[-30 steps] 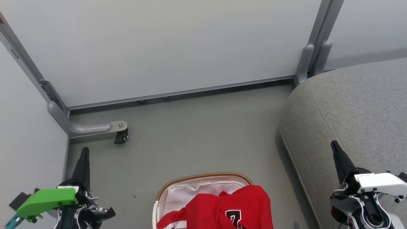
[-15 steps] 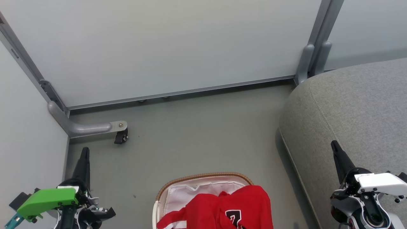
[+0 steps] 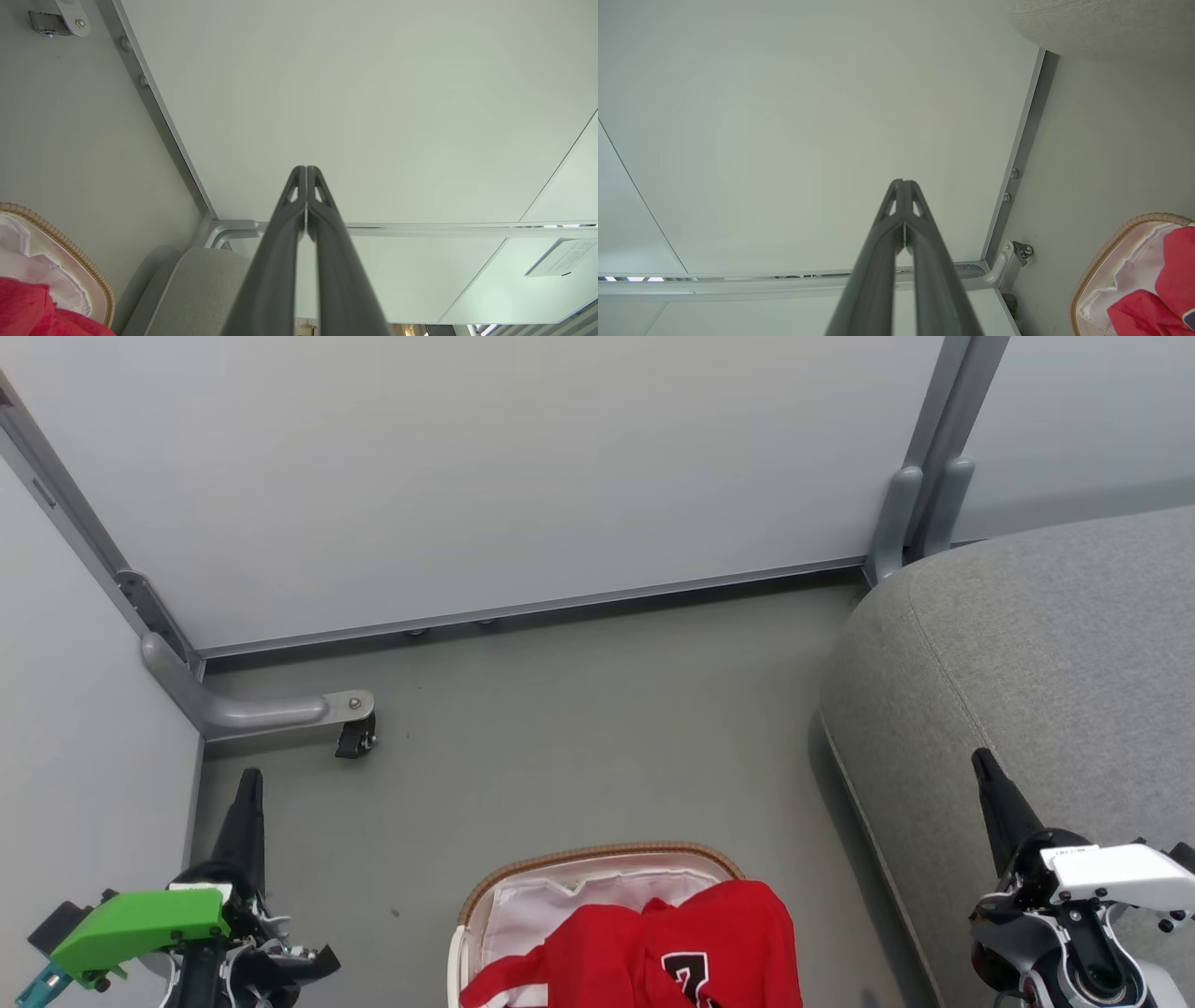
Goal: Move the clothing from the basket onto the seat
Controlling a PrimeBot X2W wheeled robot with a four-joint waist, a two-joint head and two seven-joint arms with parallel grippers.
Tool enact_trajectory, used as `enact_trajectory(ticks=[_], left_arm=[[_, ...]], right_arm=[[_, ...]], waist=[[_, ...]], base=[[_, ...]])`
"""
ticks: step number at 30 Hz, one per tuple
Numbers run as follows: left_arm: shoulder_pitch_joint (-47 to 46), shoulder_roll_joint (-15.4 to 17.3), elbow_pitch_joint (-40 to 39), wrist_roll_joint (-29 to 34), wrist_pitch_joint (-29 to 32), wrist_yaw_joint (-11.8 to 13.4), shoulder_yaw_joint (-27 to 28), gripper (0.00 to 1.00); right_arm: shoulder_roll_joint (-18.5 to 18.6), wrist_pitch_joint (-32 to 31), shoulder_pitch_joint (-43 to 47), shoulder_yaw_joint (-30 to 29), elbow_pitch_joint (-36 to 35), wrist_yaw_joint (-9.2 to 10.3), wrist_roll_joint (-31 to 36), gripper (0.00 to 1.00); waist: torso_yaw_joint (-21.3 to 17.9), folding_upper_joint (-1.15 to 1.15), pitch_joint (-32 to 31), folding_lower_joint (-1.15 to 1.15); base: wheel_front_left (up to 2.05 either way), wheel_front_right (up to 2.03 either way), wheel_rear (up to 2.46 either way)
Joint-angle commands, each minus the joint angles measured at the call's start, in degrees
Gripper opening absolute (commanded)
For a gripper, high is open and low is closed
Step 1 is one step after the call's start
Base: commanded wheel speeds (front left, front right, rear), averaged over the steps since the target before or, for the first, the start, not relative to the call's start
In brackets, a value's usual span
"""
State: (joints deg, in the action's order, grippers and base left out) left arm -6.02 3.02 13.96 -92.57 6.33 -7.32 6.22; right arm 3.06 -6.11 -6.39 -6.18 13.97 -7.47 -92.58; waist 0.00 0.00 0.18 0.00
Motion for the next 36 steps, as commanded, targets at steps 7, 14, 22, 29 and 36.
enact_trajectory(ticks=[7,14,22,29,36], left_arm=[[0.7,-0.4,2.0,0.6,-0.9,0.0,-0.4,1.0],[0.0,-0.3,2.3,3.5,-2.9,0.0,-0.6,1.0],[-1.1,-0.3,2.7,6.4,-5.0,0.0,-0.6,1.0],[-1.4,0.3,2.5,16.5,-6.6,0.0,-0.7,1.0],[-1.3,0.9,2.8,28.6,-8.2,-0.1,-1.7,1.0]], right_arm=[[-0.3,0.7,0.4,0.3,1.1,0.0,0.6,1.0],[1.0,2.9,0.0,1.6,0.5,0.0,2.7,1.0],[1.4,4.9,-0.4,1.3,-0.1,-0.01,8.3,1.0],[1.9,6.6,-1.2,2.1,-0.8,-0.01,18.6,1.0],[2.5,8.1,-1.7,3.1,-1.3,-0.01,27.7,1.0]], waist=[[0.0,0.0,0.1,0.0],[-0.1,0.0,0.5,0.0],[-0.2,0.0,0.9,0.0],[-0.3,0.0,1.3,0.0],[-0.2,0.0,1.4,0.0]], base=[[0.0,0.0,0.0],[0.0,0.0,0.0],[0.0,0.0,0.0],[0.0,0.0,0.0],[0.0,0.0,0.0]])
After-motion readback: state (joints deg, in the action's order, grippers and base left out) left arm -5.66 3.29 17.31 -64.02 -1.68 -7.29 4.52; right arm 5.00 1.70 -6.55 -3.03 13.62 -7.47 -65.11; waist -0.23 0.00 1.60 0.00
